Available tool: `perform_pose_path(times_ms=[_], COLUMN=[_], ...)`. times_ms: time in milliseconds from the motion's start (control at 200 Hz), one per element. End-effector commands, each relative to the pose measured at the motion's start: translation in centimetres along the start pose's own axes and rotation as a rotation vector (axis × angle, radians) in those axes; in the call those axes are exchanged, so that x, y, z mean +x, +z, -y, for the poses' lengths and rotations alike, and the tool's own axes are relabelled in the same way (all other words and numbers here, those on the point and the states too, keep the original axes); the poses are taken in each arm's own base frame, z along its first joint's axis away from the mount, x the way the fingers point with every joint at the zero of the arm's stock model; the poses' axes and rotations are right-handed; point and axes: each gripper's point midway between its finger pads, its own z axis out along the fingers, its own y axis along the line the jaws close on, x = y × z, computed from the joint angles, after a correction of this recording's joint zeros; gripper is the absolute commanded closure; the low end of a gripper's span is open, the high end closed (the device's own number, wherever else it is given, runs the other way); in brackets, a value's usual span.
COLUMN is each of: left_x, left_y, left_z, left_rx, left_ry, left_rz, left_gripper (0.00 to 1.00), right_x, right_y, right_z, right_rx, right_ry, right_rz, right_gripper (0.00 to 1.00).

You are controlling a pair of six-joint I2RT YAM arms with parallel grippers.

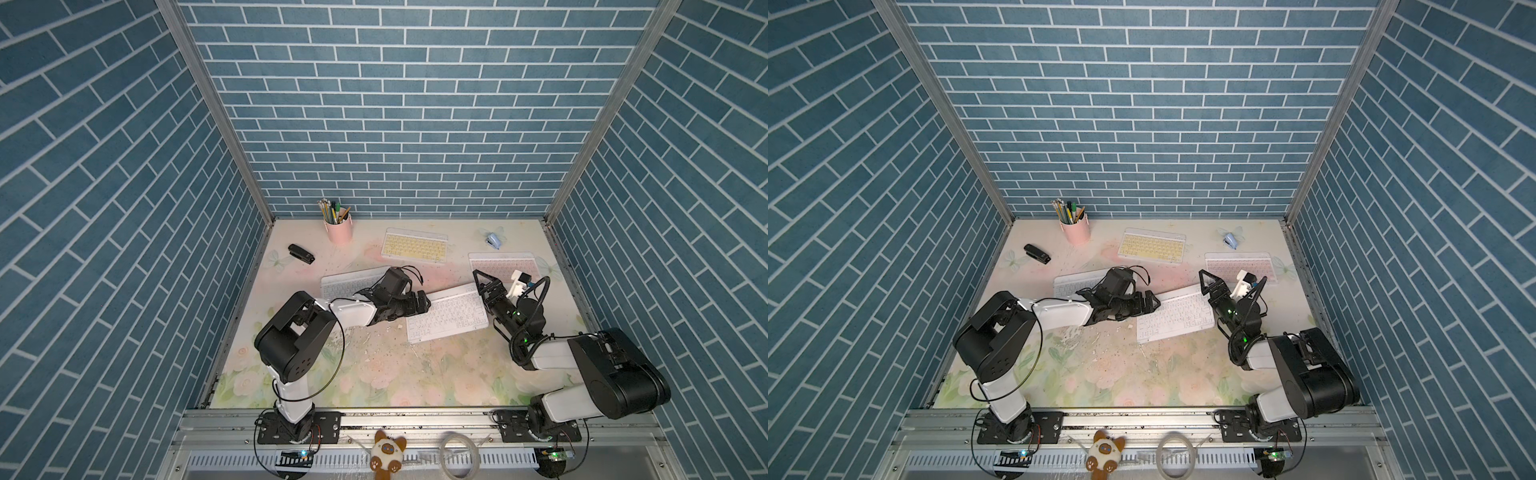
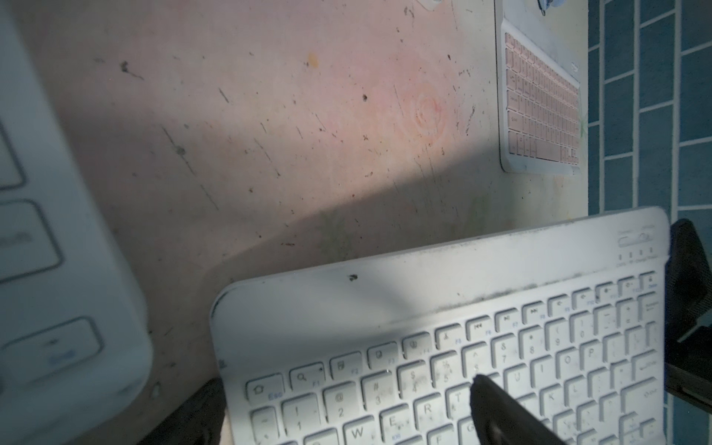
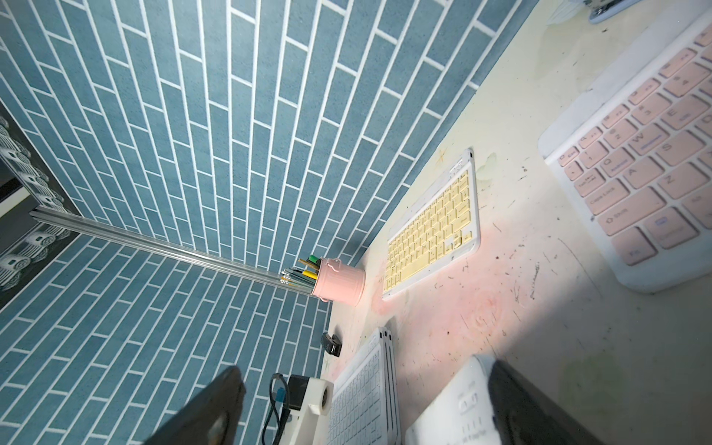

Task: Stack the numeric keypads
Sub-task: Pick up the numeric keypad from the center of the board.

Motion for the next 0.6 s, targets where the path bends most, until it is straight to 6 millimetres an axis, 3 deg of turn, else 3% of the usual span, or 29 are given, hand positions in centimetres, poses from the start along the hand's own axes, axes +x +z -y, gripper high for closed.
perform_pose_path(times_ms=[0,595], left_x=[2.0,1.8], left_y=[0.2,-0.2], left_z=[3.5,3.9], left_rx=[0.155,0.168], left_ry=[0.042,0.052], left_rz=[-0.070,-0.059], left_gripper=[0.00,0.01], right_x=[4.7,5.2], right_y=[-0.4,0.7], right_z=[-0.6,-1.7], right_rx=[-0.009,-0.017], right_ry=[0.186,0.267], right_rz=[-0.185,-0.159], right_gripper=[0.01,0.01])
